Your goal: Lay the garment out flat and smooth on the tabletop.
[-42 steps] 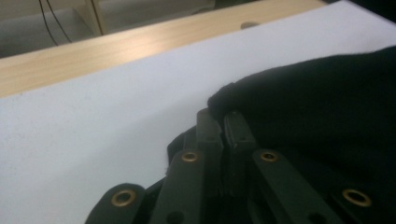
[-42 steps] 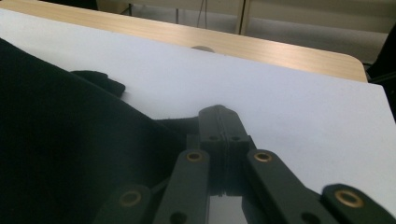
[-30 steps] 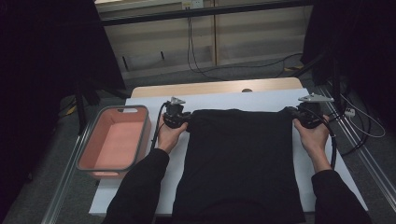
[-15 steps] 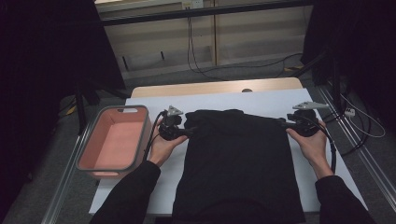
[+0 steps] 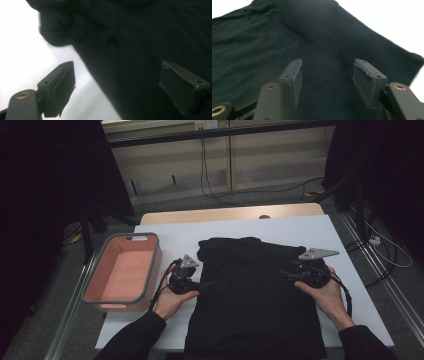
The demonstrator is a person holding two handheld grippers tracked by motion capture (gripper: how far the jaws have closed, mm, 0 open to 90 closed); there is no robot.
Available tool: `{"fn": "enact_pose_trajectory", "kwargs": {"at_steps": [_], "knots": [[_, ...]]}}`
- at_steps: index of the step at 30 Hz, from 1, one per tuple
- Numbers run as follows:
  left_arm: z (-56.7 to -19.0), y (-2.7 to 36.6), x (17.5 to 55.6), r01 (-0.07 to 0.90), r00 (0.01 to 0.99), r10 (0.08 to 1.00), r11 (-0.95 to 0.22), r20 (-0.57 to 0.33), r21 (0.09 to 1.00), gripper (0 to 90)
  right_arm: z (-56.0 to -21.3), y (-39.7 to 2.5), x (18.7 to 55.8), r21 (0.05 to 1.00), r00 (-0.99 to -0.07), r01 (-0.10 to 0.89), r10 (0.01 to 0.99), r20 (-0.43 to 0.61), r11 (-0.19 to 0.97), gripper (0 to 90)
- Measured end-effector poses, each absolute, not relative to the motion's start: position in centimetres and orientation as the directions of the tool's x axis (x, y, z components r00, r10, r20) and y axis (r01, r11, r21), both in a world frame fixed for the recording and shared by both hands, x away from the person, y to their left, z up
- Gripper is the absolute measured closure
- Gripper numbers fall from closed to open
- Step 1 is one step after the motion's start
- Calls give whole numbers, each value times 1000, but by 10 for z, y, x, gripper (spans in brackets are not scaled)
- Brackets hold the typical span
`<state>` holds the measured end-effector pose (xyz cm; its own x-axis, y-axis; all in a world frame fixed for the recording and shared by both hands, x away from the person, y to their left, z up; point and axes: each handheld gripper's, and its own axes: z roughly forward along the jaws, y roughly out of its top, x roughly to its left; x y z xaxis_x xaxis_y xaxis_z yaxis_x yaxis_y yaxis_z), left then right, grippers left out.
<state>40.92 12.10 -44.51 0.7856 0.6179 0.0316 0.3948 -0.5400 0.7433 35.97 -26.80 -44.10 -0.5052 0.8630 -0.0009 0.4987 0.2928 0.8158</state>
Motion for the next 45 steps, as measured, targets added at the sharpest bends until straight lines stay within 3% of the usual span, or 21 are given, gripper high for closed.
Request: {"fn": "enact_pose_trajectory", "kwargs": {"at_steps": [9, 17, 22, 26, 30, 35, 37, 45], "knots": [[-451, 128, 380, 385, 793, 608, -564, 51, 731, 127, -448, -246, 331, 803, -583, 473, 812, -22, 361, 460], [-452, 130, 360, 365, 831, 555, -584, 28, 725, 237, -456, -226, 315, 773, -664, 469, 748, -9, 426, 556], [-454, 122, 353, 316, 844, 531, -602, 73, 733, 294, -459, -215, 311, 751, -690, 460, 723, -32, 473, 582], [-455, 116, 351, 287, 857, 509, -600, 79, 747, 412, -466, -213, 313, 718, -689, 482, 724, -44, 502, 587], [-464, 108, 349, 285, 884, 462, -658, 75, 697, 627, -470, -213, 316, 713, -684, 500, 729, -23, 492, 604], [-463, 110, 350, 324, 880, 474, -646, 31, 692, 876, -469, -210, 313, 704, -686, 516, 728, -2, 488, 790], [-463, 110, 349, 327, 878, 478, -643, 29, 692, 889, -469, -210, 312, 703, -692, 520, 722, 12, 486, 877], [-461, 115, 343, 341, 885, 466, -655, 5, 674, 898, -468, -206, 305, 702, -681, 512, 732, -19, 495, 897]]}}
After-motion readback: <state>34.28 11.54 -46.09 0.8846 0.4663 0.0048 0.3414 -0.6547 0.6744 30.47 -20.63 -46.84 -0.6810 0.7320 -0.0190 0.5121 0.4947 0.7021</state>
